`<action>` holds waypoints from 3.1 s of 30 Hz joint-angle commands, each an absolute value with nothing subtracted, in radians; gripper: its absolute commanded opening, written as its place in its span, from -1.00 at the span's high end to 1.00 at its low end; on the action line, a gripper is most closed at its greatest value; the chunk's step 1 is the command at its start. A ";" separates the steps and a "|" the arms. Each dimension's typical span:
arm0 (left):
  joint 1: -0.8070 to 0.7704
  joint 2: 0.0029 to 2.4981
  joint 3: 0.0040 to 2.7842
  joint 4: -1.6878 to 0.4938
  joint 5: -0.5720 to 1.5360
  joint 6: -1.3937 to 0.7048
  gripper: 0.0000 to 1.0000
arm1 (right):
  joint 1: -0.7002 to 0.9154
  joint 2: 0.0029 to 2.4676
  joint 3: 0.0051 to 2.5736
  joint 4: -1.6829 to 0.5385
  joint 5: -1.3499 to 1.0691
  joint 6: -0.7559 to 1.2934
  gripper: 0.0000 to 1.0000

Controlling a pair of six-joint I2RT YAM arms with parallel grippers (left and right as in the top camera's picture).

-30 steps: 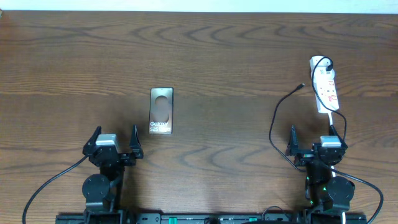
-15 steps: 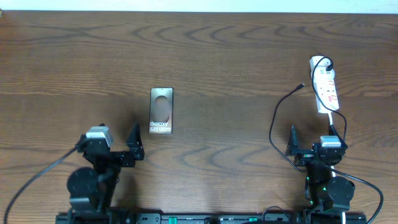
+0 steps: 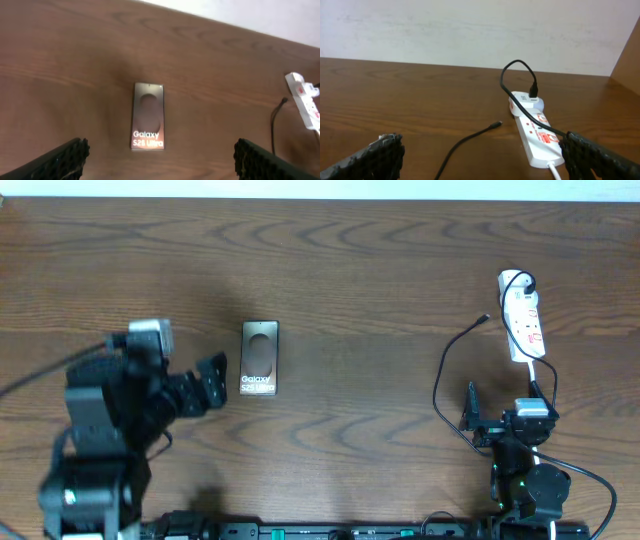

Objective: Plug charger to phone and switch on socket
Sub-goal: 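Move the left gripper over the Galaxy phone and grasp its bottom edge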

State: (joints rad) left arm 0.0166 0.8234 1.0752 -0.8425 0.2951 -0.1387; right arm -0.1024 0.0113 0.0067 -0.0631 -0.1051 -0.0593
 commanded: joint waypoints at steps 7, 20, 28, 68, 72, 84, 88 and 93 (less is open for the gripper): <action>-0.061 1.184 1.252 -0.935 0.257 -0.148 -0.89 | -0.097 0.007 0.005 -0.065 -0.111 -0.061 -0.99; -0.085 1.528 1.251 -0.983 0.310 -0.147 -0.96 | -0.097 0.007 0.005 -0.065 -0.111 -0.061 -0.99; -0.093 1.594 1.251 -0.934 0.294 -0.147 -0.96 | -0.097 0.007 0.005 -0.065 -0.111 -0.061 -0.99; -0.296 1.822 1.186 -0.625 -0.087 -0.238 -0.96 | -0.097 0.007 0.005 -0.065 -0.111 -0.061 -0.99; -0.296 1.860 1.186 -0.609 -0.083 -0.275 -0.96 | -0.097 0.007 0.005 -0.065 -0.111 -0.061 -0.98; -0.296 1.878 1.185 -0.567 -0.052 -0.275 -0.96 | -0.097 0.007 0.005 -0.065 -0.111 -0.061 -0.98; -0.296 1.878 1.184 -0.551 -0.053 -0.275 -0.96 | -0.097 0.007 0.005 -0.065 -0.111 -0.061 -0.99; -0.296 1.887 1.184 -0.543 -0.053 -0.275 -0.96 | -0.097 0.007 0.005 -0.065 -0.111 -0.061 -0.99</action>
